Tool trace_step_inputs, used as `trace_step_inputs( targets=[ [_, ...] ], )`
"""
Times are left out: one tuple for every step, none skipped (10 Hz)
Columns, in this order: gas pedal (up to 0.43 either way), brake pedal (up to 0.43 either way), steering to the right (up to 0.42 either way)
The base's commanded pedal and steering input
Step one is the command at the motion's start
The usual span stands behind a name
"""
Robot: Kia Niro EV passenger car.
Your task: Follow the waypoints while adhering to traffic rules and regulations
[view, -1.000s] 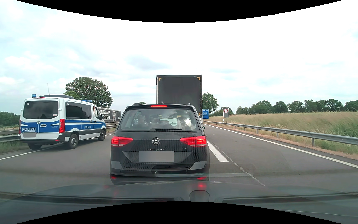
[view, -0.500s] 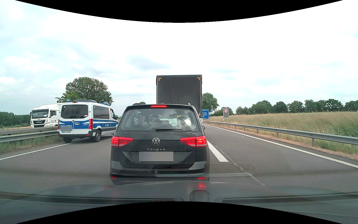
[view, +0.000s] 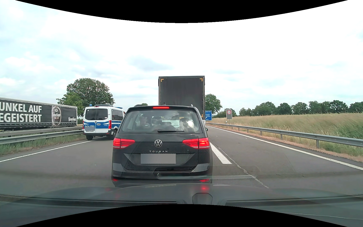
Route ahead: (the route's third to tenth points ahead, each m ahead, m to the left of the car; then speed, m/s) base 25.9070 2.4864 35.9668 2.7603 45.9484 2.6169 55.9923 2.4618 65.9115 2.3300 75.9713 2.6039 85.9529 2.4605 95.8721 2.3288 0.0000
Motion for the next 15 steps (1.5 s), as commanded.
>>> trace_step_inputs(
  targets=[
    [0.000, 0.250, -0.002],
    [0.000, 0.250, -0.002],
    [0.000, 0.250, -0.002],
    [0.000, 0.250, -0.002],
    [0.000, 0.250, -0.002],
    [0.000, 0.250, -0.002],
    [0.000, 0.250, -0.002],
    [0.000, 0.250, -0.002],
    [0.000, 0.250, -0.002],
    [0.000, 0.250, -0.002],
    [0.000, 0.250, -0.002],
    [0.000, 0.250, -0.002],
    [0.000, 0.250, -0.002],
    [0.000, 0.250, -0.002],
    [0.000, 0.250, -0.002]
  ],
)
